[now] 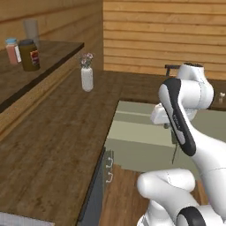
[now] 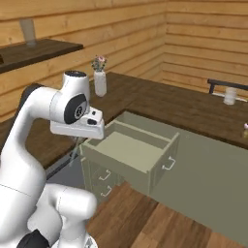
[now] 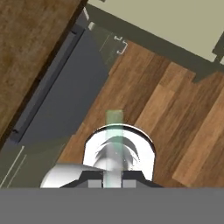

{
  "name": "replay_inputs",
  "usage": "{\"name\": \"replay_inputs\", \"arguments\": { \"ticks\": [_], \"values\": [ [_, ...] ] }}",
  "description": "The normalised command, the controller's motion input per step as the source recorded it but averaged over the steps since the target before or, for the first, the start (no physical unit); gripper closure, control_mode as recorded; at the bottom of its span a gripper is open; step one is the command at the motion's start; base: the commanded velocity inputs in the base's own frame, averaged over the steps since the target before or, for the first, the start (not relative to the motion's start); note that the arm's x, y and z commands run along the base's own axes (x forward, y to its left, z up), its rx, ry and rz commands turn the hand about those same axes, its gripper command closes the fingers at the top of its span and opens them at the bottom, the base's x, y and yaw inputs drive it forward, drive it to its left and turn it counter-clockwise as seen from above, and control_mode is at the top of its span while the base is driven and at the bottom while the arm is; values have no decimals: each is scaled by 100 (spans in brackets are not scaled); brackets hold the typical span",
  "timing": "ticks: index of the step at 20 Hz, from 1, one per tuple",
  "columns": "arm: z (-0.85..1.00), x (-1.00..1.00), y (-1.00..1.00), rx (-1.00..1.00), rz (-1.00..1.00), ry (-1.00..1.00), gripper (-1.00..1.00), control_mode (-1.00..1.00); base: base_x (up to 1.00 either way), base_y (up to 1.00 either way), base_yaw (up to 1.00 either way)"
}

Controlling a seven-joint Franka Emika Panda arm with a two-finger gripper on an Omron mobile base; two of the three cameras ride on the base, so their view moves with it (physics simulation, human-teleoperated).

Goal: Take a straw from the drawer in front and place it inside the glass cup on the dining counter.

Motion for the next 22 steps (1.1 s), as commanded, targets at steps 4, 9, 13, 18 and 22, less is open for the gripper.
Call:
{"name": "replay_inputs", "arguments": {
  "ticks": [4,9,13,18,22],
  "values": [
    [0,0,0,0,0,0,100,100,-60,-100,-9],
    [0,0,0,0,0,0,100,100,-1,-100,-1],
    [0,0,0,0,0,0,100,100,0,-100,-3],
    [0,0,0,0,0,0,100,100,13,-100,-15],
    [0,0,0,0,0,0,100,100,15,-100,-25]
  ]
}}
